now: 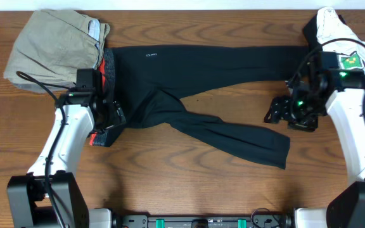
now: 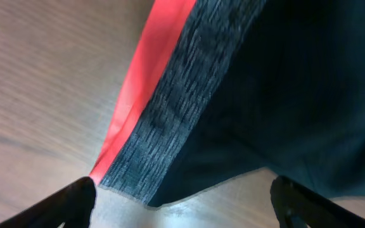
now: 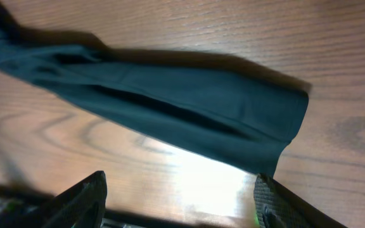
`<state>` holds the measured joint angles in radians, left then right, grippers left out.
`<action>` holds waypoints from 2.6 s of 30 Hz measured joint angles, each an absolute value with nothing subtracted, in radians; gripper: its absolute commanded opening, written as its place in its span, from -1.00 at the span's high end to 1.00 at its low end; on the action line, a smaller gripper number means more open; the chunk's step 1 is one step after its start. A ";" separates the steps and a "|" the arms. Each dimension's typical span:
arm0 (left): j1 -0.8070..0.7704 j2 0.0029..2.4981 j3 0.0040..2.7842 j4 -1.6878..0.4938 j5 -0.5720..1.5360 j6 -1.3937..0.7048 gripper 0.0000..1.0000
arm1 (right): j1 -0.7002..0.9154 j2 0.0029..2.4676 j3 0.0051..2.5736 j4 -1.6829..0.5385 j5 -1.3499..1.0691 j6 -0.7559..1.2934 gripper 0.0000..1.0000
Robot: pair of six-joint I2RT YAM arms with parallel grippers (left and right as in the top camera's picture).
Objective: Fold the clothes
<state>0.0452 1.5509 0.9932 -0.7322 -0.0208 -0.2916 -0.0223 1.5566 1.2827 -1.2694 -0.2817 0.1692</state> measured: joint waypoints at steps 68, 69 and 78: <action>0.045 1.700 0.894 -0.542 -0.012 -0.292 -0.07 | -0.189 1.535 0.998 -0.716 -0.201 0.182 -0.01; 0.045 1.700 0.894 -0.542 -0.012 -0.291 -0.06 | -0.185 1.539 0.987 -0.715 -0.228 0.171 -0.07; 0.045 1.700 0.894 -0.543 -0.012 -0.292 -0.06 | -0.108 1.578 0.899 -0.714 -0.233 0.139 -0.08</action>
<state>0.0452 1.7000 0.8944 -0.5426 -0.0116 -0.2916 -0.1081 1.5776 0.8989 -0.7139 -0.2329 0.1394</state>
